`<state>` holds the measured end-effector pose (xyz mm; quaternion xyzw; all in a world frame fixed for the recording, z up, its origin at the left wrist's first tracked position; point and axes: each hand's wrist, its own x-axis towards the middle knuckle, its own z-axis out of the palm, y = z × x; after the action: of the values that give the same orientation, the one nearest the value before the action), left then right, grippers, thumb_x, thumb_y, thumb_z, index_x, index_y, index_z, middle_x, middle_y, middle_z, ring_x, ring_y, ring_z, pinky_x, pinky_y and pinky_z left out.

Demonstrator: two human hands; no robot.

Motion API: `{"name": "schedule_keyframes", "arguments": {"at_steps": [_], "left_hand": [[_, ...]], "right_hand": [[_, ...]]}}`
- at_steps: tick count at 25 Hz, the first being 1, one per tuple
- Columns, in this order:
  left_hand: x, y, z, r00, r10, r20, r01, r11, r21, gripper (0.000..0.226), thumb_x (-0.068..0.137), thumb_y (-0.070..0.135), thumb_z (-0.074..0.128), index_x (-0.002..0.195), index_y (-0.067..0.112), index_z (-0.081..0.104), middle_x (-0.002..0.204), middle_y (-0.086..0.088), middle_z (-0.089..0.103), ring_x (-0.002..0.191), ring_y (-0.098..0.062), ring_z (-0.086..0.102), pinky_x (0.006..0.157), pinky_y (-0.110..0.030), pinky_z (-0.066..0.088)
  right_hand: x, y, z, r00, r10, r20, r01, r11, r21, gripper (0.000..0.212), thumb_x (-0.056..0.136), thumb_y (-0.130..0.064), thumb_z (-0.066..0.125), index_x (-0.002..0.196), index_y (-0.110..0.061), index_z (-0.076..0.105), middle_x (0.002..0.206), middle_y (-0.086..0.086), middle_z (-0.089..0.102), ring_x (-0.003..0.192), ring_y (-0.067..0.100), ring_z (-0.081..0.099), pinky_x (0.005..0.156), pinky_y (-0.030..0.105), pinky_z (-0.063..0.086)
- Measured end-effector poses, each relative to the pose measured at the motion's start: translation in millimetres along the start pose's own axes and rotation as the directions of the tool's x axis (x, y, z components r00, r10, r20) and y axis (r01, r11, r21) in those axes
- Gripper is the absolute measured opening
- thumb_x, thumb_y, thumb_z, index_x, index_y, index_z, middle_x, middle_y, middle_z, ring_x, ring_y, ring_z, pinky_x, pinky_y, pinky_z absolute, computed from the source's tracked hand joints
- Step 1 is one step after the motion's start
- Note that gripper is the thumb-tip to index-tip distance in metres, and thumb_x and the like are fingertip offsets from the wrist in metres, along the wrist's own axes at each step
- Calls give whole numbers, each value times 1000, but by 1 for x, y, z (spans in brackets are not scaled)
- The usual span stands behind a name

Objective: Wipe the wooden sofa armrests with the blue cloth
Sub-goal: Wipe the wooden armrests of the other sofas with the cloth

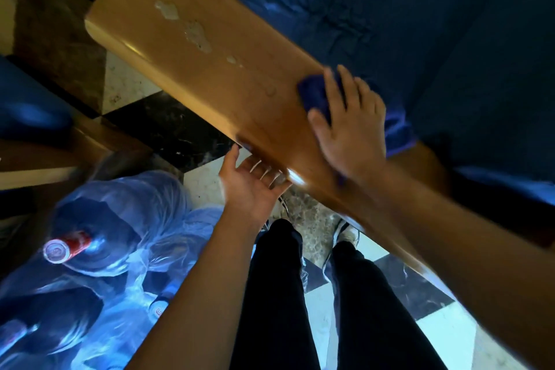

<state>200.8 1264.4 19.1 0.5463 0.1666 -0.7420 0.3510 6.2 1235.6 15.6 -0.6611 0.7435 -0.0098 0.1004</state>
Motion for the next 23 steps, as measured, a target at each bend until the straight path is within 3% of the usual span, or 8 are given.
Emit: {"name": "schedule_keyframes", "arguments": {"at_steps": [3,8,10,14,16,19,21,23], "left_hand": [[4,8,3,999,44,-10,-44,998,-38,62,95,61,48,119,6,67,121,-18,70,110,-35,67,103,-57,49],[10,31,-5,989,132,-67,-137,987,-87,64,95,61,48,125,8,66,121,-14,68,127,-35,62,109,-52,44],[13,38,-8,988,138,-64,-145,983,-112,62,95,61,48,123,10,67,119,-12,71,118,-34,67,105,-51,48],[14,45,-13,985,154,-74,-161,982,-102,57,95,61,47,113,12,70,86,-8,78,79,-27,77,82,-50,60],[13,50,-8,980,164,-112,-175,980,-99,61,97,61,45,118,10,69,98,-11,79,86,-29,78,75,-48,61],[12,61,8,969,180,-168,-201,972,-120,63,99,61,41,129,10,63,123,-15,71,109,-32,69,84,-48,58],[16,63,20,970,164,-182,-190,972,-138,61,101,60,38,136,14,59,125,-14,69,112,-32,66,89,-48,55],[19,59,32,970,161,-182,-184,976,-114,57,102,60,36,139,23,58,129,-12,69,117,-34,65,101,-52,51]], "right_hand": [[-72,-28,15,992,-127,22,128,991,-45,75,103,-65,32,164,-22,22,172,9,18,158,41,13,126,57,15],[-79,-41,22,925,-380,14,380,923,-60,69,104,-61,38,163,-28,25,172,4,20,158,41,14,125,59,18],[-37,-56,20,860,-510,-22,509,860,-39,63,105,-57,42,161,-31,31,171,2,24,157,40,16,125,58,18],[27,-94,20,817,-575,35,576,814,-72,66,102,-57,40,162,-34,25,173,2,16,159,38,10,127,55,9],[16,-77,15,793,-606,62,609,790,-66,65,103,-55,41,162,-33,25,173,2,16,159,37,10,128,54,10],[-24,-30,2,845,-530,68,530,848,26,64,103,-56,45,161,-33,31,172,3,21,158,36,16,125,56,17],[-18,-11,-6,947,-317,46,316,948,26,67,101,-60,44,160,-31,34,170,6,26,155,39,23,124,57,19],[26,-13,-13,994,-107,31,108,994,-8,66,102,-63,39,158,-29,36,162,12,40,141,42,44,111,56,35]]}}
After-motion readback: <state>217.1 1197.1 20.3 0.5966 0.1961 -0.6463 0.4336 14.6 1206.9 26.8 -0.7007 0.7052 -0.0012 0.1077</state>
